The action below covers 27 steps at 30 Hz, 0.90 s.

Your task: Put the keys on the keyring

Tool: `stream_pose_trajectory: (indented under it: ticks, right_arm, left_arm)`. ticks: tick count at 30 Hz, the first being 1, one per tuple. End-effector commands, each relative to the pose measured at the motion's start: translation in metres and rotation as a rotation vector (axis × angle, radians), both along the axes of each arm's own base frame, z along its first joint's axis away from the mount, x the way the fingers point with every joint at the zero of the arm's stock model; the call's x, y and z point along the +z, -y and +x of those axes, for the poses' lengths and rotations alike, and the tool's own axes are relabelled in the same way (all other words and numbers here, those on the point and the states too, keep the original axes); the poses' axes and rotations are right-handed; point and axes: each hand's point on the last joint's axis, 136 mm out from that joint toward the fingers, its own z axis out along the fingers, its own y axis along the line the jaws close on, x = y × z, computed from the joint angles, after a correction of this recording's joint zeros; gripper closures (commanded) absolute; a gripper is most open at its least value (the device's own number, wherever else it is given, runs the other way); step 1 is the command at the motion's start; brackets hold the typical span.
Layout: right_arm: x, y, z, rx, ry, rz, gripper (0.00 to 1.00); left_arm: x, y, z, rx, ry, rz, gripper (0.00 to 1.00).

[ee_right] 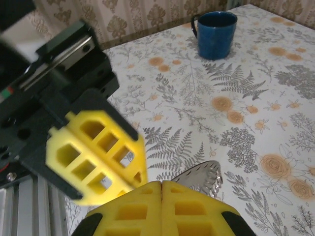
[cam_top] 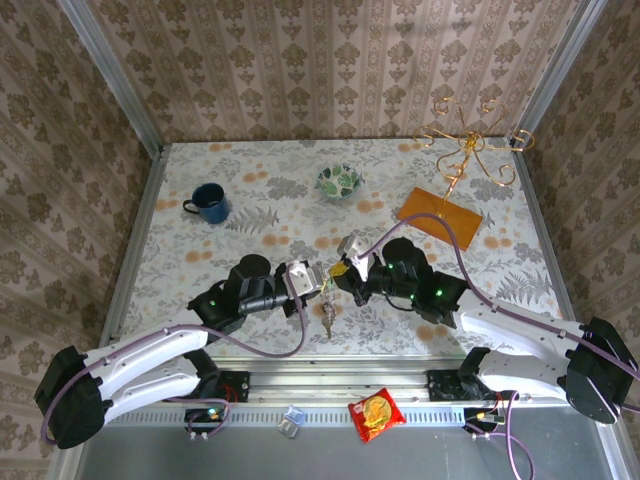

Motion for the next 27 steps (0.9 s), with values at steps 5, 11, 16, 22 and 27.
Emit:
stream_pose_trajectory:
  ticks: [5, 11, 16, 22, 27]
  right_arm:
    - [0.006, 0.0, 0.008, -0.047, -0.015, 0.055, 1.0]
    - [-0.002, 0.008, 0.003, -0.035, 0.005, 0.023, 1.0]
    - [-0.005, 0.014, -0.001, 0.0, 0.058, -0.024, 1.0]
    - [-0.002, 0.012, 0.0, 0.057, 0.176, -0.09, 1.0]
    - [0.002, 0.006, -0.002, 0.121, 0.236, -0.132, 1.0]
  left_arm:
    - [0.018, 0.004, 0.001, 0.004, 0.044, -0.075, 1.0]
    - [0.025, 0.002, 0.008, 0.071, -0.005, -0.116, 1.0]
    - [0.025, 0.003, 0.011, 0.119, -0.114, -0.143, 1.0]
    - [0.024, 0.006, 0.009, 0.137, -0.229, -0.136, 1.0]
    - [0.025, 0.008, 0.005, 0.126, -0.269, -0.132, 1.0]
